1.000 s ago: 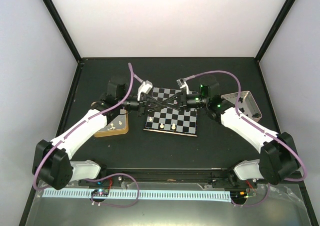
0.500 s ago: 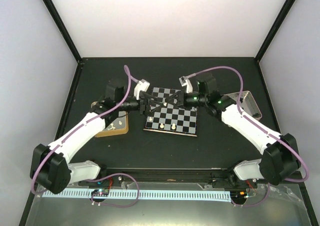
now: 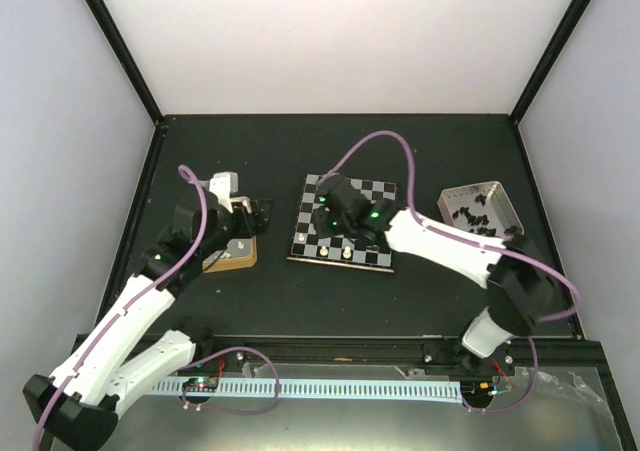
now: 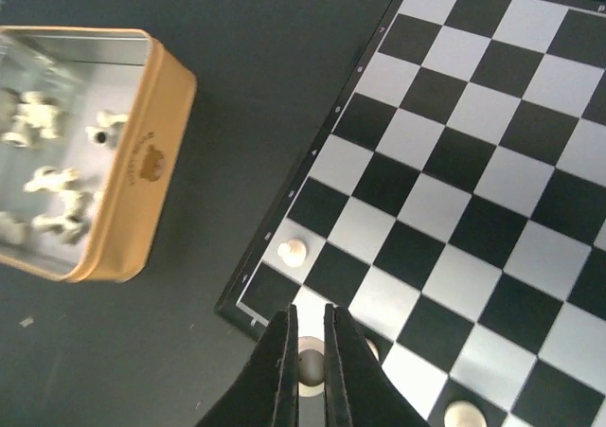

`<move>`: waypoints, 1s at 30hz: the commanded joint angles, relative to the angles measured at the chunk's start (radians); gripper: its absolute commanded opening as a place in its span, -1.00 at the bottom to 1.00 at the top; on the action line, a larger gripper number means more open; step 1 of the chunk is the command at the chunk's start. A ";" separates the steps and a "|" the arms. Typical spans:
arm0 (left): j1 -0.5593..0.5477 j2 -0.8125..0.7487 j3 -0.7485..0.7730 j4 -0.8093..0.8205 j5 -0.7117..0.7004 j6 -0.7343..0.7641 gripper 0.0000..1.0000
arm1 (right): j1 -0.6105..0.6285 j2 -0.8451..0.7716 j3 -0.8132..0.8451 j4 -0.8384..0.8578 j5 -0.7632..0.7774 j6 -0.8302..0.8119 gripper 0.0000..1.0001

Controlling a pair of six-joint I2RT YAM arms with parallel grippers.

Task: Set up the chess pieces on the board
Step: Place the chess piece on the chessboard.

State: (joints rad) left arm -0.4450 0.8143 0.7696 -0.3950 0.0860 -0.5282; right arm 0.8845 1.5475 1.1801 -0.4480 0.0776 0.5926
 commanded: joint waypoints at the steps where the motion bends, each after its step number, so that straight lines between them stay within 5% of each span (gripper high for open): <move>1: 0.010 -0.063 0.089 -0.267 -0.243 -0.041 0.75 | 0.070 0.164 0.135 -0.059 0.243 0.003 -0.98; 6: 0.021 -0.141 0.066 -0.302 -0.281 -0.094 0.76 | 0.117 0.304 0.228 -0.104 0.311 0.017 -0.98; 30: 0.119 -0.105 -0.039 -0.199 -0.209 -0.131 0.78 | 0.119 0.439 0.135 0.052 0.244 -0.021 -0.97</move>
State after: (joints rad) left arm -0.3386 0.7090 0.7406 -0.6205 -0.1364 -0.6586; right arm 1.0031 1.9686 1.3228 -0.4362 0.3180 0.5735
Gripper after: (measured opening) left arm 0.889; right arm 0.060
